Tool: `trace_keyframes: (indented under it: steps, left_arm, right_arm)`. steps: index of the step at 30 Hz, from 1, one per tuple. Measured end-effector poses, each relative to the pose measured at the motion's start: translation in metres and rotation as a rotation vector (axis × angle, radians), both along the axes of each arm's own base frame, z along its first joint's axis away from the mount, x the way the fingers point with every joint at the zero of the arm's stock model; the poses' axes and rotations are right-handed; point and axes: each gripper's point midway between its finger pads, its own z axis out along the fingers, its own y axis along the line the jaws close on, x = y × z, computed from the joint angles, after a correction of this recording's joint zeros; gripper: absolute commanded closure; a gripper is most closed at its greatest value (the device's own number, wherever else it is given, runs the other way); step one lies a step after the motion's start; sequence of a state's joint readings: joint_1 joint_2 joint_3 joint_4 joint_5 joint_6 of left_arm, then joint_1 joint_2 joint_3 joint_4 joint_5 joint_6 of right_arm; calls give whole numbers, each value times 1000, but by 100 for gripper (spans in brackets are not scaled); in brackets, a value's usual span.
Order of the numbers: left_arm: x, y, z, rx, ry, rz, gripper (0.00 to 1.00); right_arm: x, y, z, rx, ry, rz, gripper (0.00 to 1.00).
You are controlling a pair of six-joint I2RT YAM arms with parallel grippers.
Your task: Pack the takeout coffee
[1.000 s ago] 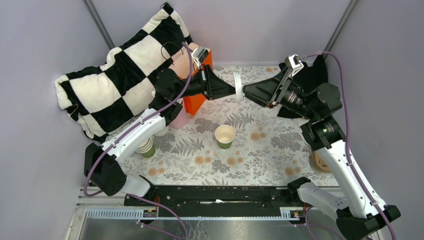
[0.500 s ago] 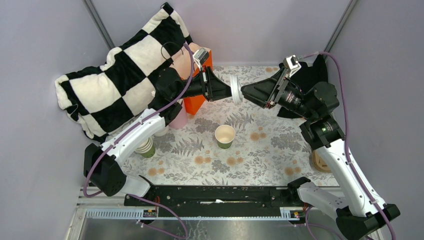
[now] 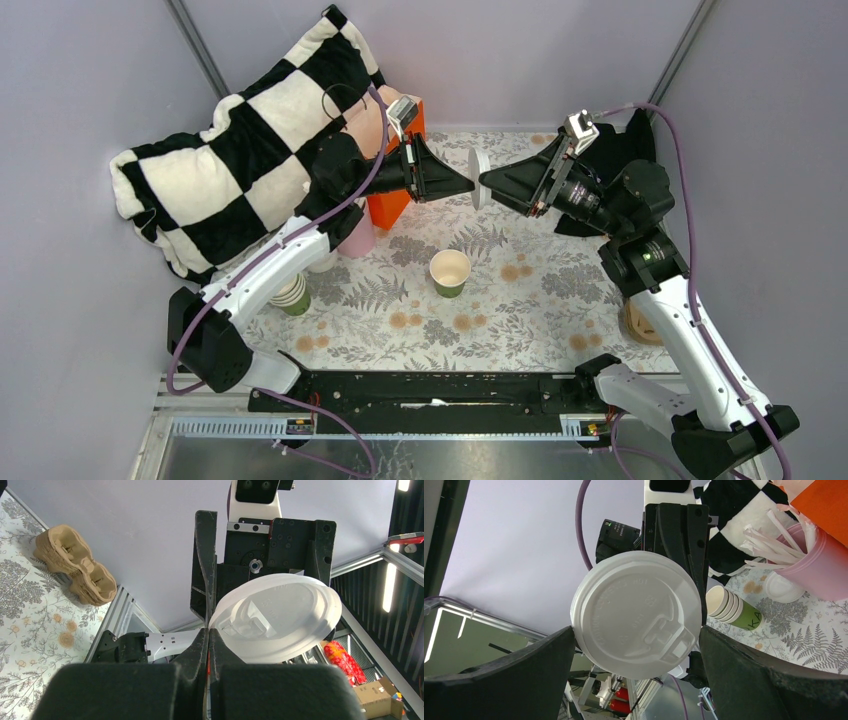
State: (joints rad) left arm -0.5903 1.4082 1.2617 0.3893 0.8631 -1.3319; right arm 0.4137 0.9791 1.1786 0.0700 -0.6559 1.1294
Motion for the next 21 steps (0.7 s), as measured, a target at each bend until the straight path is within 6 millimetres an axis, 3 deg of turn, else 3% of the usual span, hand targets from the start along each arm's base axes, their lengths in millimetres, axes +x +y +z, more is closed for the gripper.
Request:
trace_keyframes:
  steps: [11, 21]
  left_arm:
    - [1, 1, 1, -3, -2, 3, 100]
    - [3, 2, 1, -3, 0, 7, 100]
  right_arm:
    - [-1, 0, 7, 26, -15, 3, 0]
    - [2, 1, -1, -1, -4, -2, 0]
